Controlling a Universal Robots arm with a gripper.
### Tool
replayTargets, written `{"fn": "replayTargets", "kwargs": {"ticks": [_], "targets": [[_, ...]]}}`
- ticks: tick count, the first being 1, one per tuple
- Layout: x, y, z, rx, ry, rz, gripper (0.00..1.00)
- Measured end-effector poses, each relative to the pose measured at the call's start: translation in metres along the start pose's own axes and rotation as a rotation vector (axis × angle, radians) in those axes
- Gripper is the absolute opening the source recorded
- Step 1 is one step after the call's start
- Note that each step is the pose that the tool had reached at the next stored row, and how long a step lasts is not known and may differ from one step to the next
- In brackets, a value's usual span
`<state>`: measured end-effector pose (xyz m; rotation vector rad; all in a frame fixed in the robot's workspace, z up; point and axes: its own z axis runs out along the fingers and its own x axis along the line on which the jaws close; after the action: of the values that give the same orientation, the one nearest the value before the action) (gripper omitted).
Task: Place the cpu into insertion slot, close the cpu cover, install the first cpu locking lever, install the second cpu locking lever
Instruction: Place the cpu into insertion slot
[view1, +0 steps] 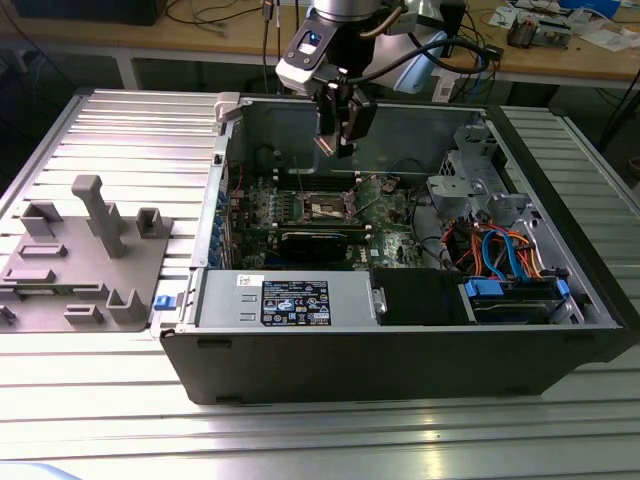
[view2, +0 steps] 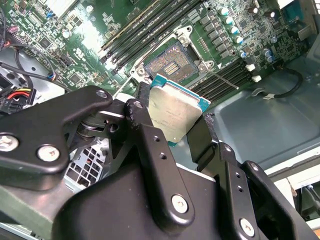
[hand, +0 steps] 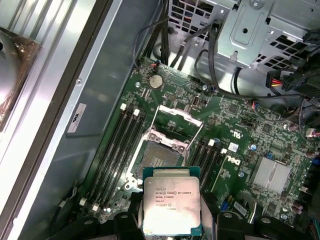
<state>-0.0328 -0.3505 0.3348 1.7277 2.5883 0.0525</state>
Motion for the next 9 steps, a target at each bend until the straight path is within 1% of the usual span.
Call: {"fn": "replayTargets", "kwargs": {"ticks": [9], "targets": [[0.0000, 0.0000, 0.0002, 0.0001, -0.0008, 0.016, 0.54]]}}
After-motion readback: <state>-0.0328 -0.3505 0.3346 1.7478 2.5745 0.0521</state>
